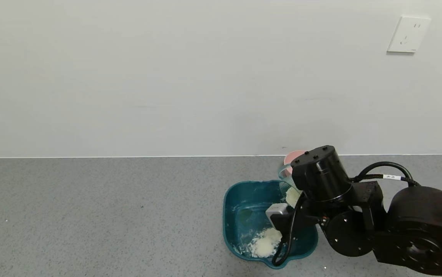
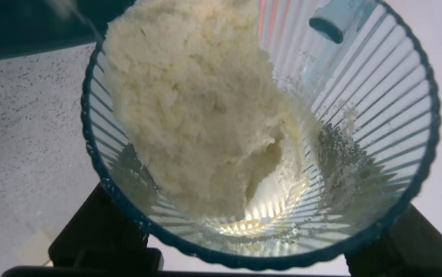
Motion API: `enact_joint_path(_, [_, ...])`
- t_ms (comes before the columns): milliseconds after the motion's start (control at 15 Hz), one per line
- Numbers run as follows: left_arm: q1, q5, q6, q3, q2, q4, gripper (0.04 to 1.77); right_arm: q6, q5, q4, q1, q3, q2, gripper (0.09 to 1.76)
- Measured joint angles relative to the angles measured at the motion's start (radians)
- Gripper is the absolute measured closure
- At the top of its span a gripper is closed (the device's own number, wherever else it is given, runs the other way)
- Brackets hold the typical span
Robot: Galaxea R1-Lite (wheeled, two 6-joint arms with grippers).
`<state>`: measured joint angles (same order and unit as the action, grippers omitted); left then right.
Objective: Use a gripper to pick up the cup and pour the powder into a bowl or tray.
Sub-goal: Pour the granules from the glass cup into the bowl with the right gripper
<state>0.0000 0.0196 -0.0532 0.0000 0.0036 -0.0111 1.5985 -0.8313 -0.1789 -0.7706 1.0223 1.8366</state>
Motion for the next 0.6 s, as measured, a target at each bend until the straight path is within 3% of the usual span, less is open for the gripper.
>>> enact_joint_path(600, [0.0,0.0,0.0,0.0,0.0,-0.001,0.09,0.003,-0.028,-0.002,-0.016,0.002,0.022,0.51])
